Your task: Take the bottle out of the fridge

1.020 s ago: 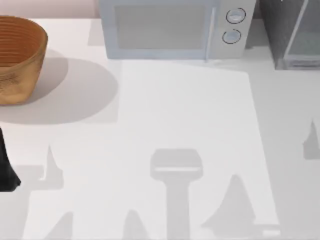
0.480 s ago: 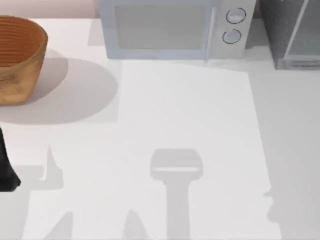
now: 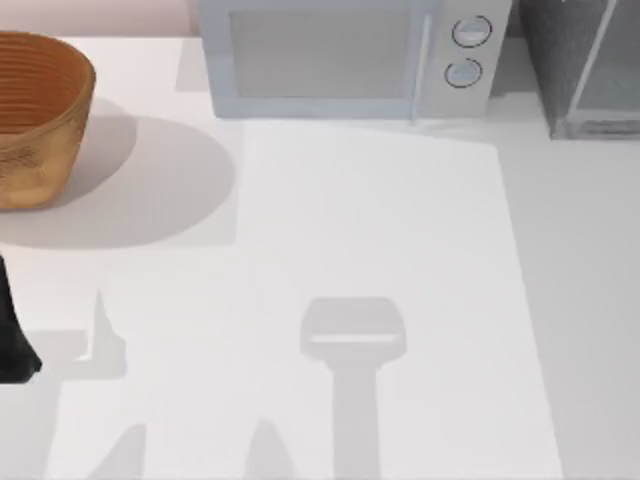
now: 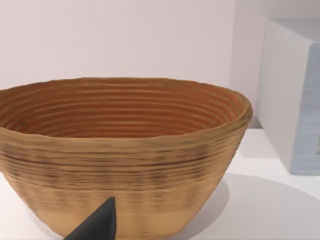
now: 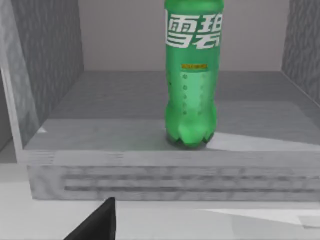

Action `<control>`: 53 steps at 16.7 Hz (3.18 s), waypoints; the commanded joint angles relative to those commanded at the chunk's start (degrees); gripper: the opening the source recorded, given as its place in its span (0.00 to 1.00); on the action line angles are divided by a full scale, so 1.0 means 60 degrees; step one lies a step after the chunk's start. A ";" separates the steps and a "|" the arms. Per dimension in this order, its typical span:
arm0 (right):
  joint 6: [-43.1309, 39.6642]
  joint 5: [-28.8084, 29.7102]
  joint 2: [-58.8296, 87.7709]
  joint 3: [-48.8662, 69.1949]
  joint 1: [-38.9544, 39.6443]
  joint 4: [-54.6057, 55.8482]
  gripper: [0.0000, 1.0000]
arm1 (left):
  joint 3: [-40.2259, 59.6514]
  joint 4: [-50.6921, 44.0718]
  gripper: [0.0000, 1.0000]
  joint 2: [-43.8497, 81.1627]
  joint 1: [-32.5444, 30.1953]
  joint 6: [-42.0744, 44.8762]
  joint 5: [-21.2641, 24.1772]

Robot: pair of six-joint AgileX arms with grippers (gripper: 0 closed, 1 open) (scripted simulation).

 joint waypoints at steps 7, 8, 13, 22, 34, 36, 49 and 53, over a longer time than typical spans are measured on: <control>-0.0010 0.0467 0.0608 0.1068 0.0528 -0.0591 1.00 | 0.0000 0.0000 1.00 0.0000 0.0000 0.0000 0.0000; -0.0014 0.0671 0.0851 0.1590 0.0723 -0.0857 1.00 | 0.0000 0.0000 1.00 0.0000 0.0000 0.0000 0.0000; -0.0042 0.1907 0.2167 0.4941 0.1835 -0.2575 1.00 | 0.0000 0.0000 1.00 0.0000 0.0000 0.0000 0.0000; -0.0073 0.2666 0.2738 0.6386 0.2502 -0.3663 1.00 | 0.0000 0.0000 1.00 0.0000 0.0000 0.0000 0.0000; -0.0089 0.3025 0.4142 0.9063 0.2868 -0.4988 1.00 | 0.0000 0.0000 1.00 0.0000 0.0000 0.0000 0.0000; -0.0089 0.3025 0.4142 0.9063 0.2868 -0.4988 1.00 | 0.0000 0.0000 1.00 0.0000 0.0000 0.0000 0.0000; -0.0089 0.3025 0.4142 0.9063 0.2868 -0.4988 0.02 | 0.0000 0.0000 1.00 0.0000 0.0000 0.0000 0.0000; -0.0089 0.3025 0.4142 0.9063 0.2868 -0.4988 0.00 | 0.0000 0.0000 1.00 0.0000 0.0000 0.0000 0.0000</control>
